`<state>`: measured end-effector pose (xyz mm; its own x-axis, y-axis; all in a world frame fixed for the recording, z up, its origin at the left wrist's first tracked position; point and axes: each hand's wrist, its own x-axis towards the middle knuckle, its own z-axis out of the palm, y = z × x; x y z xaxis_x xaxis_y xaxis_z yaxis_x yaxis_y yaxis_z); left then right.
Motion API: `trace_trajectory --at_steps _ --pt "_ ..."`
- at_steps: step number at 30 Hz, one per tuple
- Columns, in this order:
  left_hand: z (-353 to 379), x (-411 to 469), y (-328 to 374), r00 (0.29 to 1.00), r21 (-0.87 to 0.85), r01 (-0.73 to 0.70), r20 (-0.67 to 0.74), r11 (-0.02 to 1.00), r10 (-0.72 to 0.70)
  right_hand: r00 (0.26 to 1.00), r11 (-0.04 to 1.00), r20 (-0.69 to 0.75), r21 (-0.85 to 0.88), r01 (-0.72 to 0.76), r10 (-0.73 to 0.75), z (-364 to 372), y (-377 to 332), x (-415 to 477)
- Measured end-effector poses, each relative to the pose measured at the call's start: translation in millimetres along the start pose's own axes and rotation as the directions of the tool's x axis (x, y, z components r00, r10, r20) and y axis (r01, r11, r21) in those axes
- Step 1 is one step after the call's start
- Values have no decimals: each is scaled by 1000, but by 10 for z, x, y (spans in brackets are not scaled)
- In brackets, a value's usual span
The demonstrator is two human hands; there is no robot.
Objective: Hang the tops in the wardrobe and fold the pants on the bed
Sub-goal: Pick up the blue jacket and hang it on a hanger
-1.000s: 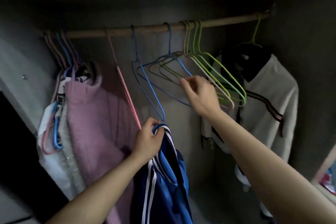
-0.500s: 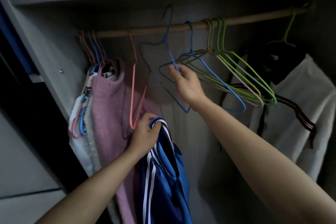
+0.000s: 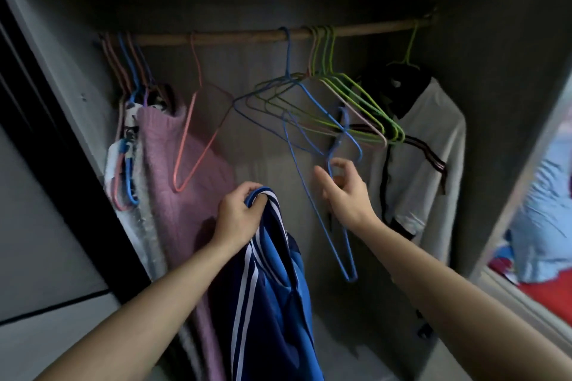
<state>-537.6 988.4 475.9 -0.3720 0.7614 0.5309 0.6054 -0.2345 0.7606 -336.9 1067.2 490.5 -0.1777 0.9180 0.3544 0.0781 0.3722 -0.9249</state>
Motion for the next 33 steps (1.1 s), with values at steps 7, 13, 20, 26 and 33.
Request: trace_trajectory --at_steps 7,13,20,26,33 --pt "103 -516 126 966 -129 -65 242 989 95 975 921 123 -367 -130 186 -185 202 -883" --pt "111 -835 240 909 -189 -101 382 977 168 978 738 72 -668 -96 193 -229 348 -1588" --pt "56 -1137 87 763 221 -513 560 829 323 981 539 -194 -827 -158 -10 -576 229 -1876" --pt "350 -1192 -280 744 270 -329 664 905 72 967 545 -241 -823 -158 -84 -725 132 -1956" --pt "731 -1458 -346 843 493 -313 538 812 -1 965 500 -222 -857 -124 -142 -1096 187 -2228"
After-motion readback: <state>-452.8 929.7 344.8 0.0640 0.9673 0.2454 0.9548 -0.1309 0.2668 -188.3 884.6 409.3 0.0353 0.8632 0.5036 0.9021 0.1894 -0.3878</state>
